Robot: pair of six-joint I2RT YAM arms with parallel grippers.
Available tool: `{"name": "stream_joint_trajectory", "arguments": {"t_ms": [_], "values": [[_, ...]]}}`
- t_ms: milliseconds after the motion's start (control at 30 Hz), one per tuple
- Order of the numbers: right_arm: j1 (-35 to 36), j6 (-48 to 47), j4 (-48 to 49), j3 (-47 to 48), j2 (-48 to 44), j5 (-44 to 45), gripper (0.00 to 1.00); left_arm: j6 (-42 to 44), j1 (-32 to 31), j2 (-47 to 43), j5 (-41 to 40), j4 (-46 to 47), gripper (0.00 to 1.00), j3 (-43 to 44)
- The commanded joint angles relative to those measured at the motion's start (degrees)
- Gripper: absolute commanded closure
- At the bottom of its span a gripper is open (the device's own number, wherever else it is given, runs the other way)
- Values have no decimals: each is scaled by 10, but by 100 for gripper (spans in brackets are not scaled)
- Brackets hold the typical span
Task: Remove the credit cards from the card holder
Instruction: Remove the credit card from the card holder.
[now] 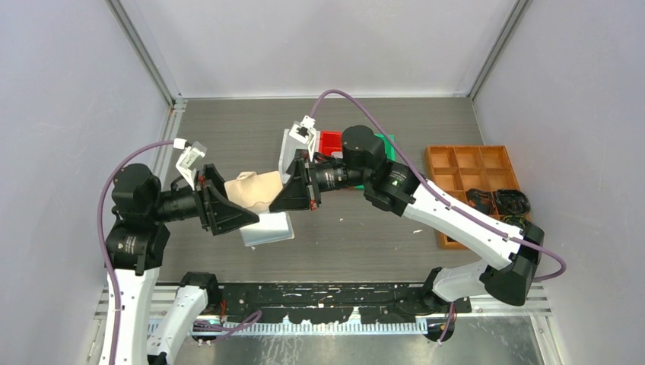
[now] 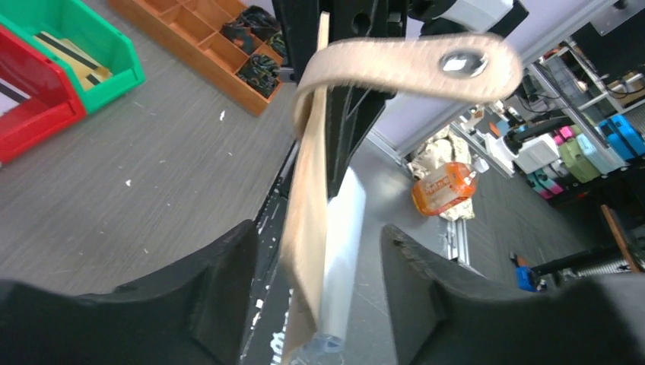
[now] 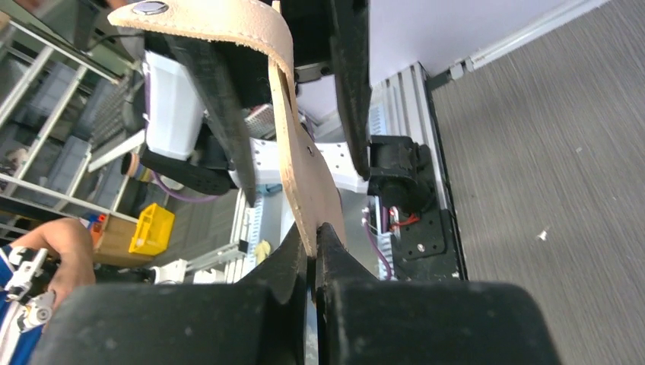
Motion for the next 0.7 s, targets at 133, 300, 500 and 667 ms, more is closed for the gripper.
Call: {"name": "stream_joint_trajectory", "arguments": {"t_ms": [133,300,500,667], "values": [[0,107,158,-21,-20,6,99,-57,-2,-33,-72,95,73,-18],[0,114,165,-50,-25,17,54,-94,-1,-42,-105,122,96,-23],[0,112,194,-127,-84,31,36,-203,-1,-24,-105,147,100,-27],[1,115,227,-194,-135,68,38,-293,-1,0,-106,195,100,-31]]}}
